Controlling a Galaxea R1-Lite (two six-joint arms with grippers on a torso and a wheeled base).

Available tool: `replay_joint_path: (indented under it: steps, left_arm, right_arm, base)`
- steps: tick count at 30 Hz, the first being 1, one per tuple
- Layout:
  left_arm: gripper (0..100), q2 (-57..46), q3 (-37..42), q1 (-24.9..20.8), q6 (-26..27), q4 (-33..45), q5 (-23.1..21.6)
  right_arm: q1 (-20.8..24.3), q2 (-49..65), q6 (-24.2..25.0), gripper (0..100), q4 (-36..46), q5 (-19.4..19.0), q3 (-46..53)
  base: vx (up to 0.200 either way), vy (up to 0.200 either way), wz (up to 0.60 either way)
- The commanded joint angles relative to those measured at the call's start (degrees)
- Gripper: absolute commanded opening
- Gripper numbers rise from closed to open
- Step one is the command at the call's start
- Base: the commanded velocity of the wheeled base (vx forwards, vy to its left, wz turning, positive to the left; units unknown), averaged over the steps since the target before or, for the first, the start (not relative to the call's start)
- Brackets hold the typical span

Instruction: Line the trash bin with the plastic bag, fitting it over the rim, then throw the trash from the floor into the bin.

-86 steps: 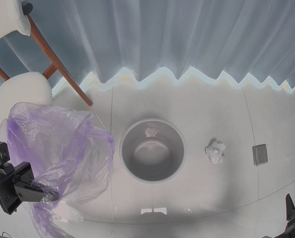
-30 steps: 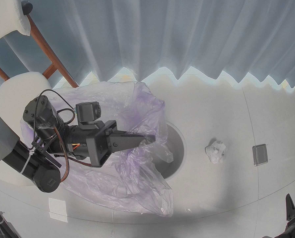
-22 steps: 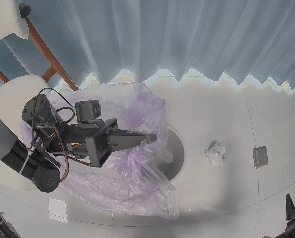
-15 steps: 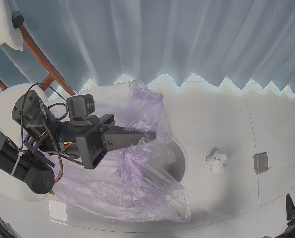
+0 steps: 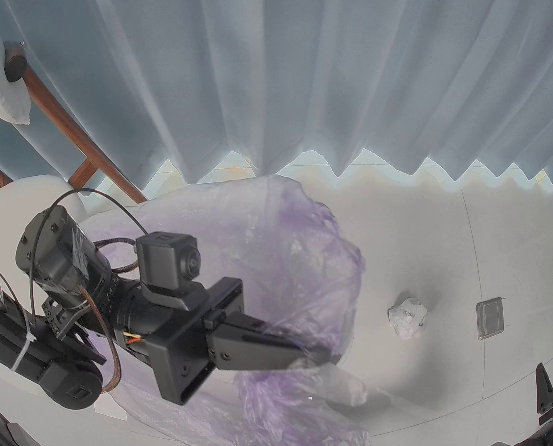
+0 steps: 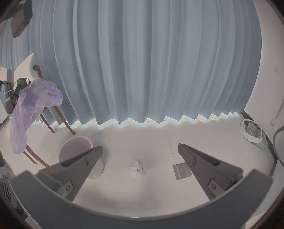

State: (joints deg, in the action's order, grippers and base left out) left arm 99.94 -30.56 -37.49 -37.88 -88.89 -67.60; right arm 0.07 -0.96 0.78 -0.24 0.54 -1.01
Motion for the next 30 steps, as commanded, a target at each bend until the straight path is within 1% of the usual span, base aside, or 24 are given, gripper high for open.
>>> replay_joint_path:
  steps: [1, 3, 10, 14, 21, 23, 24, 26, 28, 30]
  left_arm:
    - [0, 1.22, -0.02, -3.91, 0.00, -0.05, 0.10]
    - [0, 1.49, -0.29, -4.53, 0.08, -0.14, 0.10]
    - [0, 0.52, -1.08, -4.44, 0.08, -0.14, 0.18]
    - [0, -1.68, -1.08, -4.97, 0.17, -0.14, 0.27]
    - [0, -2.20, -1.17, -0.31, 0.17, 0.04, 0.80]
    - [0, -1.50, -0.99, 0.92, 0.08, 0.04, 1.68]
    - [0, 0.96, -1.08, 2.68, 0.17, 0.04, 3.17]
    - [0, 4.48, -1.69, 4.53, 0.08, -0.05, 4.93]
    - [0, 6.67, -2.49, 6.90, 0.00, -0.05, 6.34]
    - [0, 8.69, -3.72, 8.31, -0.09, -0.05, 7.22]
  right_arm:
    - [0.01, 0.96, 0.01, 100, -0.02, -0.01, 1.01]
    - [0.01, 0.96, 0.01, 100, -0.02, -0.01, 1.01]
    - [0.01, 0.96, 0.01, 100, -0.02, -0.01, 1.01]
    - [0.01, 0.96, 0.01, 100, -0.02, -0.01, 1.01]
    - [0.01, 0.96, 0.01, 100, -0.02, -0.01, 1.01]
    - [0.01, 0.96, 0.01, 100, -0.02, -0.01, 1.01]
    - [0.01, 0.96, 0.01, 100, -0.02, -0.01, 1.01]
    - [0.01, 0.96, 0.01, 100, -0.02, -0.01, 1.01]
    - [0.01, 0.96, 0.01, 100, -0.02, -0.01, 1.01]
    - [0.01, 0.96, 0.01, 100, -0.02, -0.01, 1.01]
  base:
    - [0.000, 0.000, 0.00]
    - [0.000, 0.000, 0.00]
    - [0.000, 0.000, 0.00]
    - [0.000, 0.000, 0.00]
    - [0.000, 0.000, 0.00]
    - [0.000, 0.000, 0.00]
    - [0.000, 0.000, 0.00]
    - [0.000, 0.000, 0.00]
    - [0.000, 0.000, 0.00]
    - [0.000, 0.000, 0.00]
